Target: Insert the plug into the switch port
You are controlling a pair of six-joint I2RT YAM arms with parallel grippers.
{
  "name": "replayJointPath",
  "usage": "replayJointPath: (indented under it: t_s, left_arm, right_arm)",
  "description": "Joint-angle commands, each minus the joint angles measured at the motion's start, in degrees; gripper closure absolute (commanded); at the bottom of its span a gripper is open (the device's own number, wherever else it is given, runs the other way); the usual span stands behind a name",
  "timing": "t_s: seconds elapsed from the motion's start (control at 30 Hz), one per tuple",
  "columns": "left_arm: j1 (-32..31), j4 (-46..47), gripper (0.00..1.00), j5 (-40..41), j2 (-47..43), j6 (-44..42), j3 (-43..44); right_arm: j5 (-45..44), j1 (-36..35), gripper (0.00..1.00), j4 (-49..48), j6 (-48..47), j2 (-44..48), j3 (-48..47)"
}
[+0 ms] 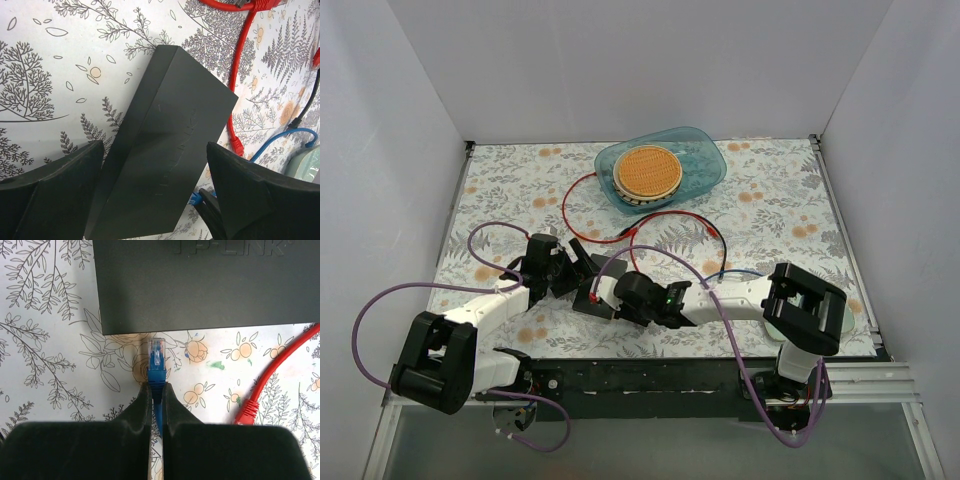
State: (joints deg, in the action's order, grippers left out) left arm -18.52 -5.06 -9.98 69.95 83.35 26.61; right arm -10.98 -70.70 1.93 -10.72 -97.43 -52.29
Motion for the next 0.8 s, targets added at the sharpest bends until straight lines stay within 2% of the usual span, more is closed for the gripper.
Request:
replayJointPath:
  t_s: [0.0, 0.27, 0.77]
  left_arm:
    - [0.2, -1.4, 0.17, -1.0, 0.5, -0.4, -1.3]
    - [0.2, -1.0, 0.17, -2.1, 0.4, -0.3, -1.2]
    - [0.2, -1.0, 0.17, -2.5, 0.4, 1.2, -1.9]
  right_arm:
    - [0.1, -0.7, 0.99, 2.6, 0.3, -2.7, -2.5]
    - [-1.3, -0.9, 0.99, 4.0, 0.5, -5.5, -5.2]
    - [0.9, -2.9, 0.99, 3.9, -0.4, -4.3, -4.4]
